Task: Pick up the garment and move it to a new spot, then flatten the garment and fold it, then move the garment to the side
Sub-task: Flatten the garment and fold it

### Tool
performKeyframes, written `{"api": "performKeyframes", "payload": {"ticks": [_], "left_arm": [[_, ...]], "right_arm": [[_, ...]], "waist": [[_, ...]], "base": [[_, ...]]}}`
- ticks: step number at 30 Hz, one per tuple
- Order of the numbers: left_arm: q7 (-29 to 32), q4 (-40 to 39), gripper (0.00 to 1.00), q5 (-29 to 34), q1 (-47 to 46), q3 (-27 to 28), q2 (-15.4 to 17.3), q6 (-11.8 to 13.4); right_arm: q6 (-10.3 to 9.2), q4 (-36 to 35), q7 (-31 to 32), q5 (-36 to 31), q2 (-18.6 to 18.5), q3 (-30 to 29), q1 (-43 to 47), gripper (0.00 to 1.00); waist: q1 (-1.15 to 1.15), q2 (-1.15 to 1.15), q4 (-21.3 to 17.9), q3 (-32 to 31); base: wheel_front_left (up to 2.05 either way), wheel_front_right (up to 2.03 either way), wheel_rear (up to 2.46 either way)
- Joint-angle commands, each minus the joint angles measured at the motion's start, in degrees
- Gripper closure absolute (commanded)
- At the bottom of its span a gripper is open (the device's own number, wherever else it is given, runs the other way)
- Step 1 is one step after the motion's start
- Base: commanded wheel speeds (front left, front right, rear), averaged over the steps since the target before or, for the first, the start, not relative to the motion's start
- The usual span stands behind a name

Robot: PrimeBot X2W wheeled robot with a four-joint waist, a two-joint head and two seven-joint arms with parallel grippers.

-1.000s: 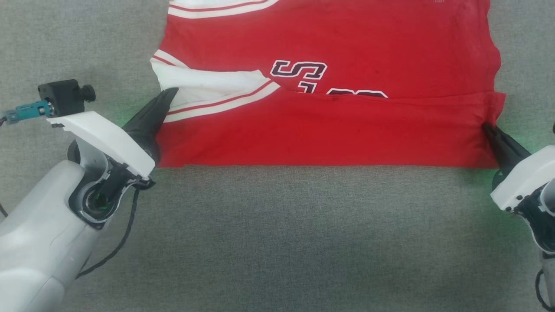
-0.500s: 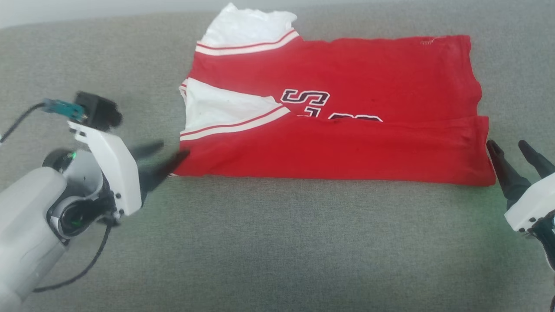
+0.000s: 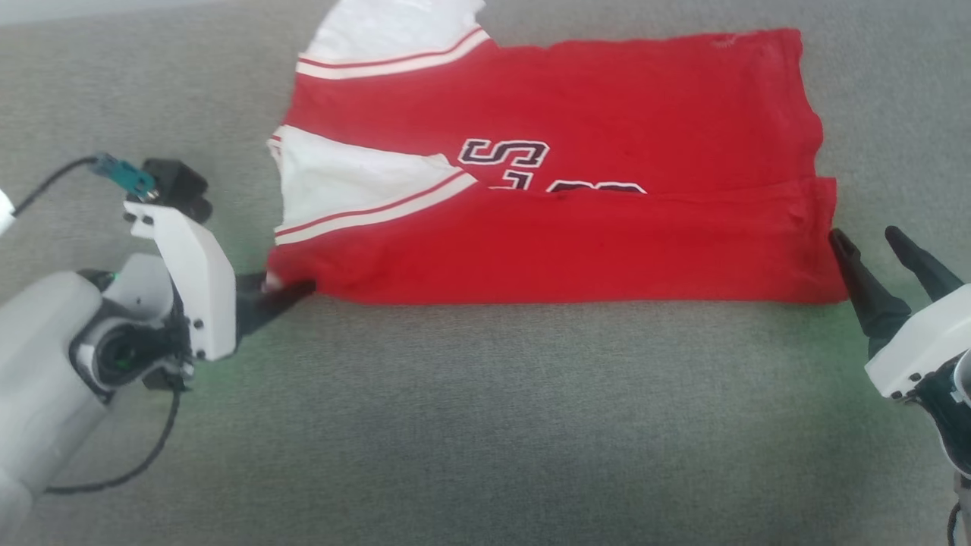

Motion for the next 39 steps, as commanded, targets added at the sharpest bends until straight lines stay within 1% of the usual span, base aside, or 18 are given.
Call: {"api": "performKeyframes", "payload": {"ticks": [1, 2, 4, 5, 6, 10, 15, 16, 21, 22, 24, 27, 30, 31, 32, 33, 34, 39], "left_arm": [[0.7, 1.1, 0.0, -0.2, 0.0, -0.5, -0.9, -0.3], [1.1, 1.6, 0.03, -0.6, 0.1, -0.5, -1.3, -0.6], [1.8, 2.8, 0.55, -1.2, 0.0, -0.7, -1.9, -1.0], [2.4, 3.3, 0.84, -1.4, 0.0, -0.9, -2.3, -1.2], [2.7, 3.6, 1.0, -1.2, 0.0, -1.2, -2.5, -1.7], [2.9, 4.3, 1.0, -2.2, -0.1, -1.1, -3.4, -2.7], [2.5, 4.7, 1.0, -1.7, -0.6, -1.1, -4.3, -3.3], [2.5, 4.7, 1.0, -1.7, -0.6, -1.1, -4.3, -3.3], [1.9, 3.8, 1.0, -1.1, -0.9, -1.4, -4.9, -3.9], [1.7, 3.3, 1.0, -0.7, -1.0, -1.6, -5.2, -4.0], [1.2, 2.8, 1.0, -0.5, -1.2, -1.7, -5.6, -4.2], [0.7, 2.2, 1.0, -0.3, -1.2, -1.8, -6.4, -4.3], [0.0, 2.3, 1.0, -0.3, -0.8, -1.9, -6.9, -4.4], [-0.2, 2.4, 1.0, -0.4, -0.6, -1.9, -7.0, -4.4], [-0.5, 2.6, 1.0, -0.5, -0.3, -1.8, -7.1, -4.4], [-0.9, 2.7, 1.0, -0.6, 0.0, -1.8, -7.2, -4.5], [-1.3, 2.7, 1.0, -0.7, 0.3, -1.7, -7.2, -4.5], [-3.6, 1.1, 1.0, -2.0, 2.5, -1.1, -6.0, -4.5]], "right_arm": [[-0.01, -0.4, 0.3, -0.3, 0.3, 0.0, -0.2, 0.0], [-0.01, -0.6, 0.3, -0.3, 0.3, -0.2, -0.2, 0.0], [-0.01, -0.8, 0.3, -0.4, 0.5, -0.4, -0.1, 0.0], [-0.01, -0.8, 0.4, -0.5, 0.6, -0.4, -0.1, 0.0], [-0.01, -0.9, 0.6, -0.6, 0.6, -0.3, 0.0, 0.0], [-0.01, -1.6, 2.1, -0.6, -0.4, 0.6, 0.1, 0.0], [-0.01, -2.6, 7.0, -1.7, -3.8, 3.4, -0.4, 0.0], [-0.01, -2.6, 7.0, -1.7, -3.8, 3.4, -0.4, 0.0], [-0.01, -3.9, 16.9, 0.0, -8.7, 7.8, -1.3, 0.0], [-0.01, -4.4, 21.1, 1.1, -10.4, 8.7, -2.0, 0.0], [-0.01, -4.4, 24.8, 1.3, -11.7, 9.0, -3.0, 0.0], [-0.01, -3.6, 29.5, 1.5, -11.6, 9.0, -4.7, 0.0], [-0.01, -2.2, 32.0, 0.8, -10.8, 8.9, -5.8, 0.0], [-0.01, -1.9, 32.6, 0.8, -10.7, 9.1, -5.8, 0.22], [-0.01, -1.5, 33.0, 0.7, -10.6, 9.1, -5.8, 0.57], [-0.01, -1.3, 33.1, 0.6, -10.5, 8.9, -5.7, 0.87], [-0.01, -1.0, 33.2, 0.6, -10.5, 8.7, -5.3, 1.0], [-0.02, -0.3, 31.4, 1.0, -11.1, 7.5, -4.1, 1.0]], "waist": [[0.0, 0.0, -1.1, 1.2], [0.0, 0.0, -1.2, 1.4], [0.0, 0.0, -1.5, 1.9], [0.0, 0.0, -1.6, 2.1], [0.0, 0.0, -1.7, 2.2], [0.0, 0.0, -1.6, 2.6], [0.0, 0.0, -1.1, 2.8], [0.0, 0.0, -1.1, 2.8], [0.0, 0.0, -0.3, 3.2], [0.0, 0.0, 0.2, 3.5], [0.0, 0.0, 0.7, 3.9], [0.0, 0.0, 1.5, 4.5], [0.0, 0.0, 2.3, 4.8], [0.0, 0.0, 2.5, 4.8], [0.0, 0.0, 2.7, 4.7], [0.0, 0.0, 3.0, 4.5], [0.0, 0.0, 3.2, 4.2], [0.0, 0.0, 3.8, 1.5]], "base": [[0.0, 0.0, 0.0], [0.0, 0.0, 0.0], [0.0, 0.0, 0.0], [0.0, 0.0, 0.0], [0.0, 0.0, 0.0], [0.0, 0.0, 0.0], [0.0, 0.0, 0.0], [0.0, 0.0, 0.0], [0.0, 0.0, 0.0], [0.0, 0.0, 0.0], [0.0, 0.0, 0.0], [0.0, 0.0, 0.0], [0.0, 0.0, 0.0], [0.0, 0.0, 0.0], [0.0, 0.0, 0.0], [0.0, 0.0, 0.0], [0.0, 0.0, 0.0], [0.0, 0.0, 0.0]]}}
